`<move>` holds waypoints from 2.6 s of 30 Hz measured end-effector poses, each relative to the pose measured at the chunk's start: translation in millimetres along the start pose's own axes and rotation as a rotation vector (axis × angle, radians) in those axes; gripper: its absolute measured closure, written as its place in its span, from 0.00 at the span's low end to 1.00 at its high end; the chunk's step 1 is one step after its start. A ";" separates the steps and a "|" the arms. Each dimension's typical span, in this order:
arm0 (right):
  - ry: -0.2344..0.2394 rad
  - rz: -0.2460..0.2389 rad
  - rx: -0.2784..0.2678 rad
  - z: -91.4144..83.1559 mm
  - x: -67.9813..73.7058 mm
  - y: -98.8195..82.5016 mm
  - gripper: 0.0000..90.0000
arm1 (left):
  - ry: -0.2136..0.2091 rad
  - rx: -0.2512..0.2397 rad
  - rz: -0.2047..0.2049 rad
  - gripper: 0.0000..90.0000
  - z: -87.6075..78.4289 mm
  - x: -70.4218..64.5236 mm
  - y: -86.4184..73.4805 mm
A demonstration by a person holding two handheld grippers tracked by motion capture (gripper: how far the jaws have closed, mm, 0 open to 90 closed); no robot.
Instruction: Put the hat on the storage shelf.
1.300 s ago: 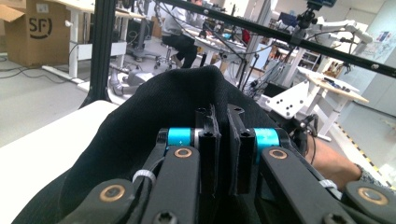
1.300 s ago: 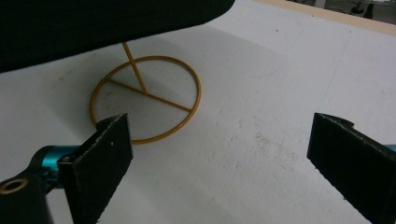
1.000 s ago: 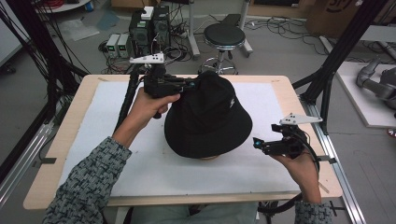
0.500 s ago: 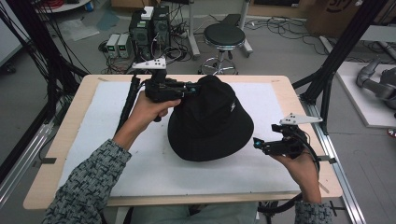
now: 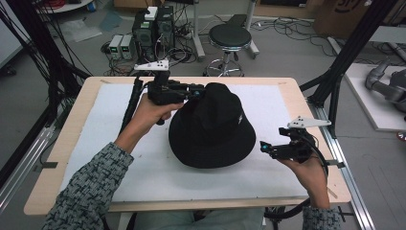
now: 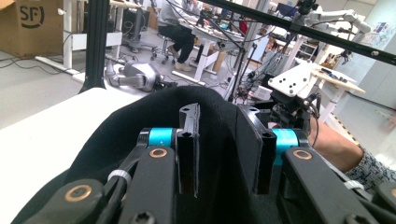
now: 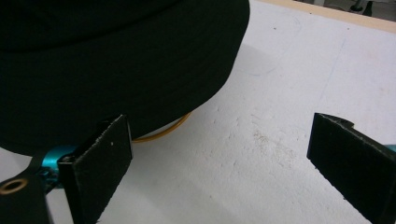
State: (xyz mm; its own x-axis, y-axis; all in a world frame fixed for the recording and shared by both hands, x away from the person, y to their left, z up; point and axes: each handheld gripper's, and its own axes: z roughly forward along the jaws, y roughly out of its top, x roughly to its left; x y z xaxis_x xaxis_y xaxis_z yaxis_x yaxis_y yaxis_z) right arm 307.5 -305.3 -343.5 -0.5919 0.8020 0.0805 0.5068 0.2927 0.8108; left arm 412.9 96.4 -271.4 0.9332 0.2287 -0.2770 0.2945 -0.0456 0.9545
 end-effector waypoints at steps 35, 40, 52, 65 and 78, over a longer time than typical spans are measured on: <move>0.046 0.029 -0.007 26.0 -25.4 17.7 0.07 | 0.444 0.052 0.116 0.54 -127.0 4.2 -37.5; 0.045 0.029 0.004 27.8 -28.0 19.9 0.07 | 0.526 0.094 0.129 0.49 -147.0 2.3 -52.7; 0.050 0.041 0.003 29.5 -33.7 21.4 0.07 | 0.727 0.170 0.084 0.32 -193.0 11.1 -92.5; 0.050 0.043 0.014 30.7 -33.4 21.3 0.07 | 0.785 0.237 0.013 0.27 -221.3 17.4 -122.2; 0.053 0.037 0.032 36.3 -32.6 23.2 0.07 | 0.777 0.263 0.013 0.27 -218.4 15.6 -125.9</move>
State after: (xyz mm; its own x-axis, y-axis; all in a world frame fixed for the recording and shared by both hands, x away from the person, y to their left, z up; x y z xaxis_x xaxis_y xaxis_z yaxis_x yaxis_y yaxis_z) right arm 361.3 -305.8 -348.3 -0.6048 0.7838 0.1412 0.5482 0.2811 0.7877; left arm 345.4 318.1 -371.9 0.5565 0.8307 -0.0190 0.4135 -0.2570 0.8735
